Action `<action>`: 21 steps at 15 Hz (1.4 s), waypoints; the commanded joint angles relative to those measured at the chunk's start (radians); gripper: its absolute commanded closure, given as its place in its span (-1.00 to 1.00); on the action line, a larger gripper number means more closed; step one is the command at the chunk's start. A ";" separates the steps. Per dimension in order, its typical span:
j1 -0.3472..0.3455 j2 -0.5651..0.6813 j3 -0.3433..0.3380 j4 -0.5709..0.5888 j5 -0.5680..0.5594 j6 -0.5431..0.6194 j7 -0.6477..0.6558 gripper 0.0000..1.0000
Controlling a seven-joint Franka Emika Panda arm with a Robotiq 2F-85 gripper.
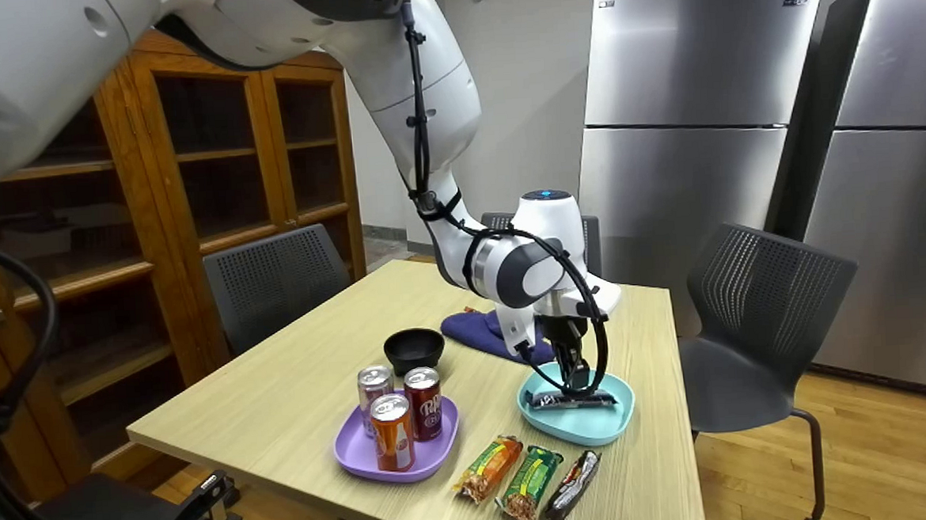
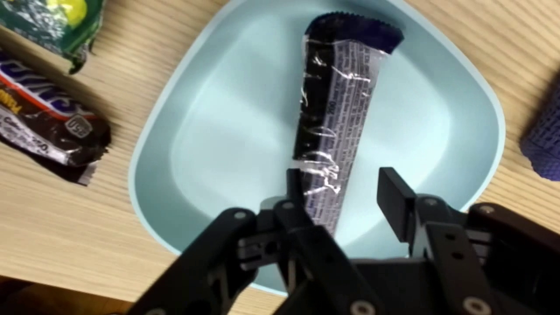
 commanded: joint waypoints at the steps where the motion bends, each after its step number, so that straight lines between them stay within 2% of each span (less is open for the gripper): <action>1: -0.009 -0.023 0.011 0.006 0.010 -0.048 -0.024 -0.61; 4: -0.015 -0.064 0.025 -0.030 0.009 -0.051 -0.049 -0.98; 14: 0.036 -0.272 0.010 -0.283 -0.036 -0.079 -0.119 -1.00; 21: 0.111 -0.371 -0.047 -0.442 -0.131 -0.121 -0.086 -1.00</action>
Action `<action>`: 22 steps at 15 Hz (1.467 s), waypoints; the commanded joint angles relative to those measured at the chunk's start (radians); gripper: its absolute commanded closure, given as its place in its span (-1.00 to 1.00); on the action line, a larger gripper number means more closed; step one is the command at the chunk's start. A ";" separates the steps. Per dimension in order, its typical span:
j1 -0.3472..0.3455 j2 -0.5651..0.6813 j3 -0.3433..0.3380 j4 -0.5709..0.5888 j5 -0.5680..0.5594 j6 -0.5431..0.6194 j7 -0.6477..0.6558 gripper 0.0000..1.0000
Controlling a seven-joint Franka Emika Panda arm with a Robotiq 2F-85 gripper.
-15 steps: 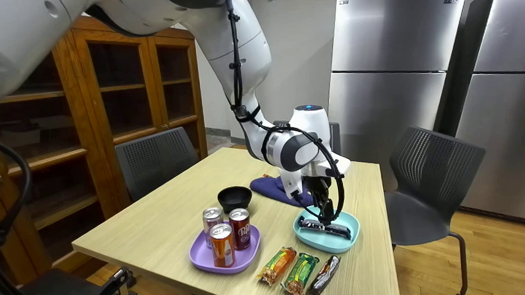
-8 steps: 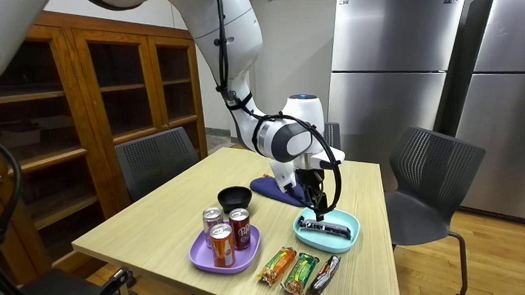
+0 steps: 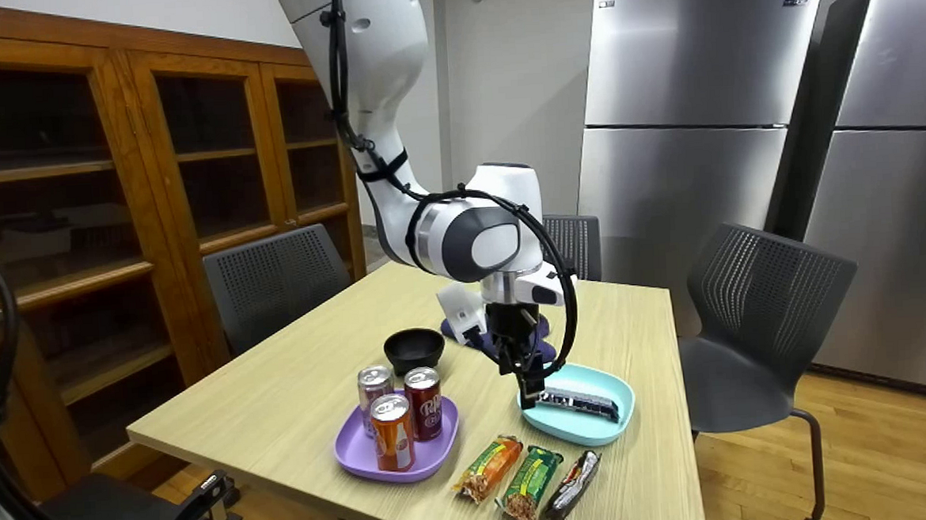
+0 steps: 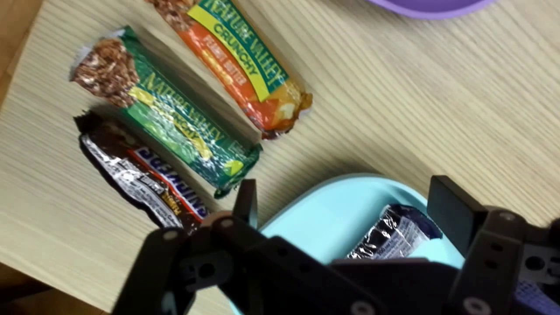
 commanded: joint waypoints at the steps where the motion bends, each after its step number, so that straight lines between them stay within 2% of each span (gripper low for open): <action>1: 0.049 -0.085 -0.047 -0.097 -0.071 -0.042 0.019 -1.00; 5: 0.075 -0.095 -0.078 -0.129 -0.129 -0.062 0.028 -1.00; 7: 0.070 -0.102 -0.069 -0.134 -0.116 -0.072 0.035 -1.00; 8: 0.048 -0.053 -0.054 -0.104 -0.109 -0.034 0.013 -1.00; 13: 0.050 -0.057 -0.053 -0.106 -0.110 -0.043 0.016 -1.00; 18: 0.027 -0.071 -0.009 -0.152 -0.114 0.052 -0.090 -1.00; 22: 0.034 -0.063 -0.018 -0.184 -0.130 0.108 -0.130 -1.00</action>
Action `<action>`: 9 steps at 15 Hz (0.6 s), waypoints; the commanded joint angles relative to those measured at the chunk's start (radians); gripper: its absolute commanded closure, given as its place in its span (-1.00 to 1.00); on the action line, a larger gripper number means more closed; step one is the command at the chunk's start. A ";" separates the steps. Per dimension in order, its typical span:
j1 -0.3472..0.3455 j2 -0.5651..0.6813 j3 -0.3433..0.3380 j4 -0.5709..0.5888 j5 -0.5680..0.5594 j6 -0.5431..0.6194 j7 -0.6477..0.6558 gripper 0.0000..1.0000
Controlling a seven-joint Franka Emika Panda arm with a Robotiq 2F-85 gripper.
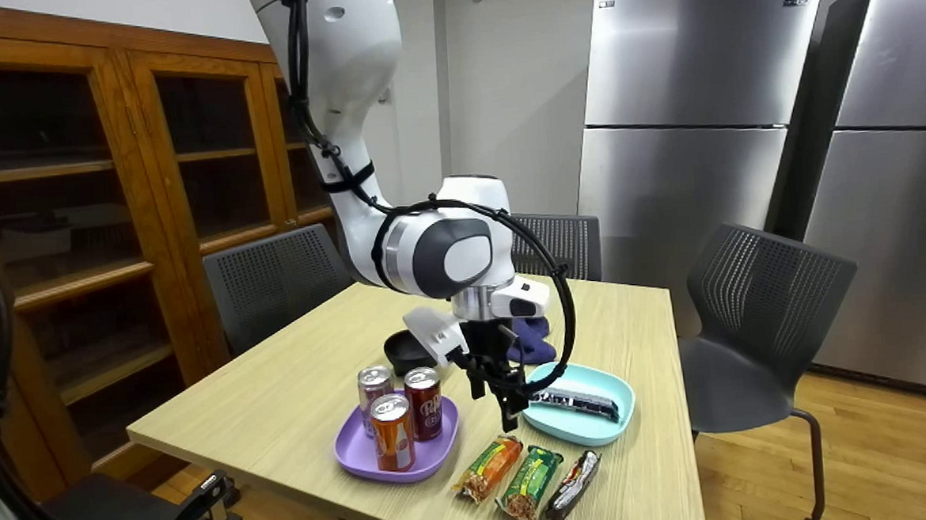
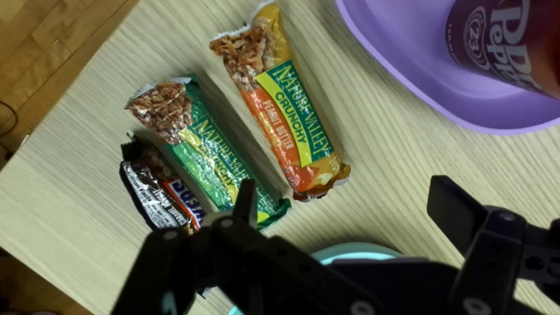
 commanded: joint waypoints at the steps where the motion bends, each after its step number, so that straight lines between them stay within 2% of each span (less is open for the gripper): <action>1: -0.019 -0.010 0.007 -0.044 -0.031 0.052 -0.045 -1.00; 9: -0.035 0.036 0.000 -0.045 -0.045 0.051 -0.090 -1.00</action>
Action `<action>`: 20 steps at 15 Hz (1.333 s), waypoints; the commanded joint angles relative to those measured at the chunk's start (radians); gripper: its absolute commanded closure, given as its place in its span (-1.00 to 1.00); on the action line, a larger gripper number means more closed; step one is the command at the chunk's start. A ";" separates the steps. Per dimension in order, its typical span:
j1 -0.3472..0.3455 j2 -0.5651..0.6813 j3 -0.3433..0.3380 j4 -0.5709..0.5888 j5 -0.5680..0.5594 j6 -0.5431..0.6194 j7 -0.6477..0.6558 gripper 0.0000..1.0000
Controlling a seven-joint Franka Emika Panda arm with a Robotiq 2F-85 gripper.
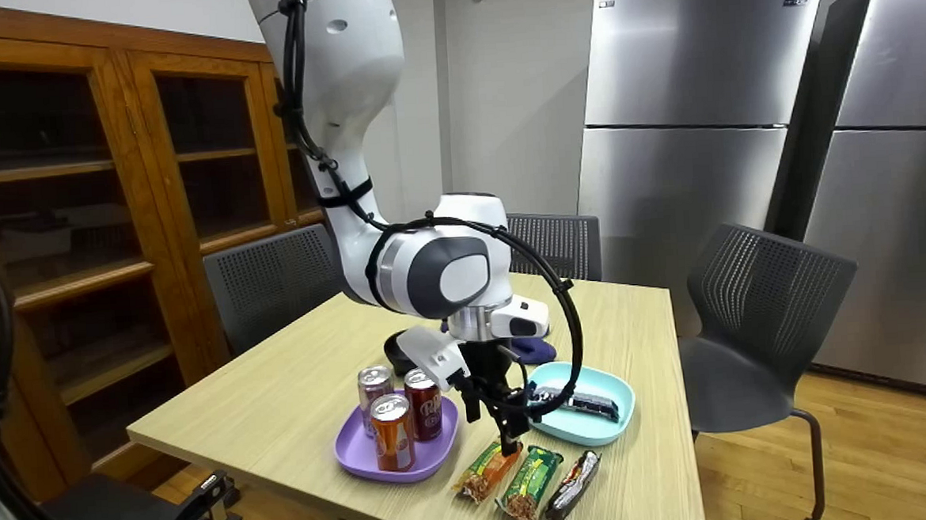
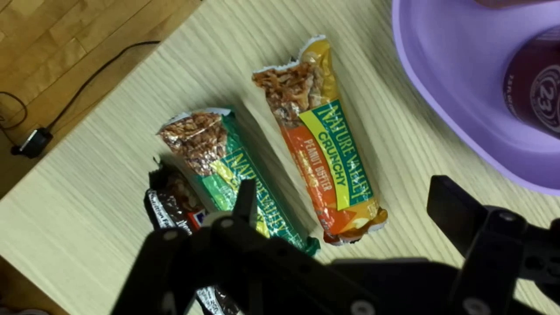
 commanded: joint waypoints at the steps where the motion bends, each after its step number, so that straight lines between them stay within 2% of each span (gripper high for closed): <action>1: -0.022 0.024 0.004 0.001 -0.026 0.026 -0.031 -1.00; 17: -0.023 0.125 0.019 0.077 -0.012 0.051 -0.038 -1.00; 20: -0.045 0.124 0.048 0.087 0.001 0.043 -0.049 -1.00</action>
